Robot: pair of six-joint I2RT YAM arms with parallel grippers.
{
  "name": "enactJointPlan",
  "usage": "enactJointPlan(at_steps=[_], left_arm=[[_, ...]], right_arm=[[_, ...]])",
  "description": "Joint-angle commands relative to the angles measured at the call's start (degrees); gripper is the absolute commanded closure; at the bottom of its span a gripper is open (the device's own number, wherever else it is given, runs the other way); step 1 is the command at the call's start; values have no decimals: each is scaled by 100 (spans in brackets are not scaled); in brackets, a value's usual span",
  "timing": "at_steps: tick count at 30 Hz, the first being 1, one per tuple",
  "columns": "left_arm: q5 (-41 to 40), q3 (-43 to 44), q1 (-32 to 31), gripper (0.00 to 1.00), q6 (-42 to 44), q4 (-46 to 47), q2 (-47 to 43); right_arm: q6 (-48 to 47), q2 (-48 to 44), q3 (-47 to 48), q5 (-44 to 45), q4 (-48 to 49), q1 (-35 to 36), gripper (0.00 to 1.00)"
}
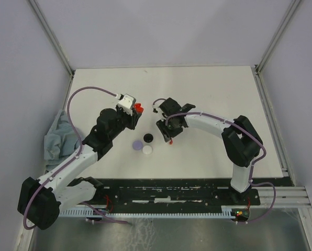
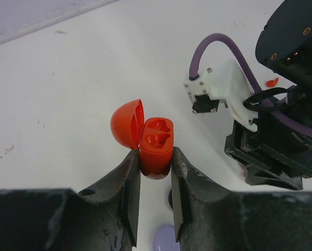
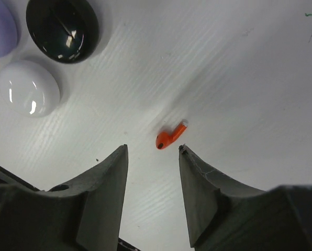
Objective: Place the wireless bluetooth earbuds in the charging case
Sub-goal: Pick up the earbud from the center of the board.
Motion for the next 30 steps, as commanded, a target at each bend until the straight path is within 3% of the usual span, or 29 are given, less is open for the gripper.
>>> enactJointPlan(at_steps=[1,7,16,30], left_arm=[[-185,-40,26,97,13,423,-229],[-304,-90,33,97,12,481,-345],[-527,-179,68,97,26,563,-526],[-511,-212,111,97,-17,614,-563]], right_arm=[[-1855,-129,266,-139,-691,31,47],[-3207,311,743,-637,-1309,31,39],[-4092,804,1052,-1244,-1273,31,33],[-3926,1094,990,-755,-1978,30,38]])
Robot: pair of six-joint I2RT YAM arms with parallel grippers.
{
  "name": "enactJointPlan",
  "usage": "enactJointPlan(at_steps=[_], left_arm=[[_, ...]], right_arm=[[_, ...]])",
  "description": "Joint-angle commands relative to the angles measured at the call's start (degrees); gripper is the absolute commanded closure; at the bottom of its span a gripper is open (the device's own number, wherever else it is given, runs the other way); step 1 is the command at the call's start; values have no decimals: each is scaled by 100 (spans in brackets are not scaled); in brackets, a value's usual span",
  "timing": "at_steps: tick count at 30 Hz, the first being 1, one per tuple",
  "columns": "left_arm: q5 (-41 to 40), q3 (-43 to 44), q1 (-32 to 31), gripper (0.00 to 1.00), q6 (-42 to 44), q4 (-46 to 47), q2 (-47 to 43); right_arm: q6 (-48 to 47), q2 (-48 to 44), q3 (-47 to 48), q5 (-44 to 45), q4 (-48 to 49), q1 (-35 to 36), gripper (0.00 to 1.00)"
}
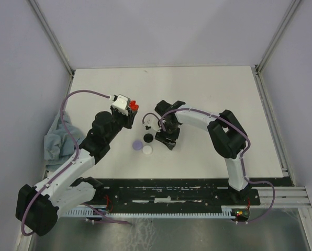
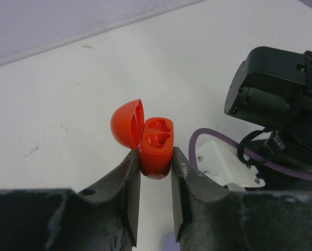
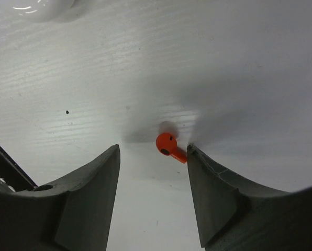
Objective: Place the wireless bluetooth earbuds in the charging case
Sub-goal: Pick up the earbud from the center of the board.
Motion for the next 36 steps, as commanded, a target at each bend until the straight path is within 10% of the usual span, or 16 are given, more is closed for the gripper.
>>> enactJointPlan(at_steps=[1,36], left_arm=[[-67,13,49,97,-20,386,-89],[52,-4,67,97,-38,425,-26]], right_arm=[[165,-49,-110,232,-380,30,39],[472,-195,-278,1369,614,638,74]])
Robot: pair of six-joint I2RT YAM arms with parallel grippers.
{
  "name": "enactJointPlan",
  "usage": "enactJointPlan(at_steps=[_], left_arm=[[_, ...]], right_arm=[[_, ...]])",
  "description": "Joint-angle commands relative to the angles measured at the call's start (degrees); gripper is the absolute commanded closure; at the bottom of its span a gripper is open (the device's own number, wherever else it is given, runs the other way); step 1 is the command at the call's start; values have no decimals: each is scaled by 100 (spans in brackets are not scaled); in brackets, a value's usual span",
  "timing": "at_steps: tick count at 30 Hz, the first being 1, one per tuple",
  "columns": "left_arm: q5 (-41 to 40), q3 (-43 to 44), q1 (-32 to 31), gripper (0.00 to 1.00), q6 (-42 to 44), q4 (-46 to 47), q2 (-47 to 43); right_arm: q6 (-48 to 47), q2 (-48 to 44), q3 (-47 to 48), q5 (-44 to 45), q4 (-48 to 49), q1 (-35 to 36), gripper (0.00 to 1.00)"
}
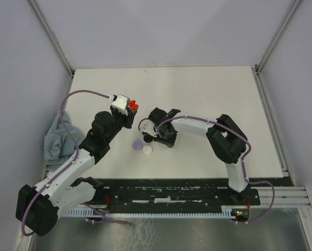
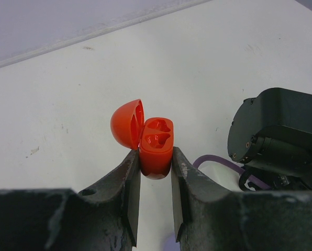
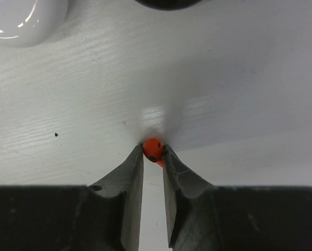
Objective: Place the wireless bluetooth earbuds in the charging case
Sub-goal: Pick up the earbud from the center of the board.
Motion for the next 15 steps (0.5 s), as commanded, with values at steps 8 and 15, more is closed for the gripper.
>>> enactJointPlan(at_steps=[8,15], left_arm=[[306,-148,68,97,-34,681,-139],[801,-646,93,97,53,1495,-516]], right_arm=[[609,-728,-99,-290,456,-13,85],[1386,-1732,-613,-578,1011,-178,87]])
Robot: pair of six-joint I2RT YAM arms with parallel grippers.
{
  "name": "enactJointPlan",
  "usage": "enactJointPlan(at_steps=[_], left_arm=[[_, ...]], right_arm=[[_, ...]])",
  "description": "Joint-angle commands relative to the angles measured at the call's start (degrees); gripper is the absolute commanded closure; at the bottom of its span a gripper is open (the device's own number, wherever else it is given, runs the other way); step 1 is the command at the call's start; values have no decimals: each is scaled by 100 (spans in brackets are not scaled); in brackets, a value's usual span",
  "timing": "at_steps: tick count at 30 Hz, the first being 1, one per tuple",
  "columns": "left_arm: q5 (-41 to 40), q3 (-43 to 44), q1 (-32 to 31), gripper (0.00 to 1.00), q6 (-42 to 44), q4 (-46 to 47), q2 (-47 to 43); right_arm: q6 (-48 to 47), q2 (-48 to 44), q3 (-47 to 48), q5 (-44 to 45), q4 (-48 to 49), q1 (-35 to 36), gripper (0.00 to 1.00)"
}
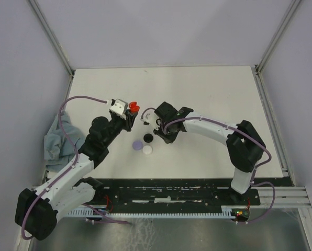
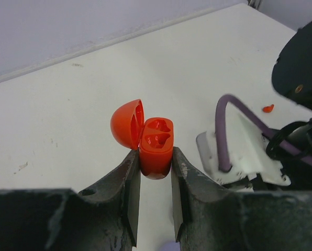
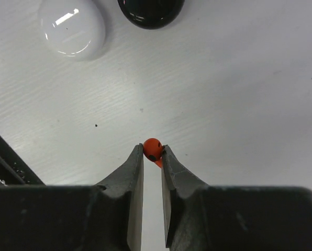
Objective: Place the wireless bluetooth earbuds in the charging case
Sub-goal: Pick up the earbud from the center of the board, then place the earbud in the charging case.
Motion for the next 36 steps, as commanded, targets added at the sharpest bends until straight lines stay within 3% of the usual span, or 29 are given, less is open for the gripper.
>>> enactJointPlan(at_steps=[1,10,18,27,36], left_arm=[[496,-340,34,97,64,1108,-364],[1504,-898,33,97,317,2289,-623],[2573,-1023,32,97,330,3191,-457],[3215,-843,25,97,-106,3806,-118],[3147,-832,28,97,-659,4386,-107]], right_arm=[[731,-935,-304,-263,656,-109,87],[1997,-2443,-811,-218,1615,-103,87],[2643,-3468,-674,-164,2443,-84,86],[3451,-3749,-803,-607,3965,-56,85],[4099,-3745,-1205,-1109,5085,-57,85]])
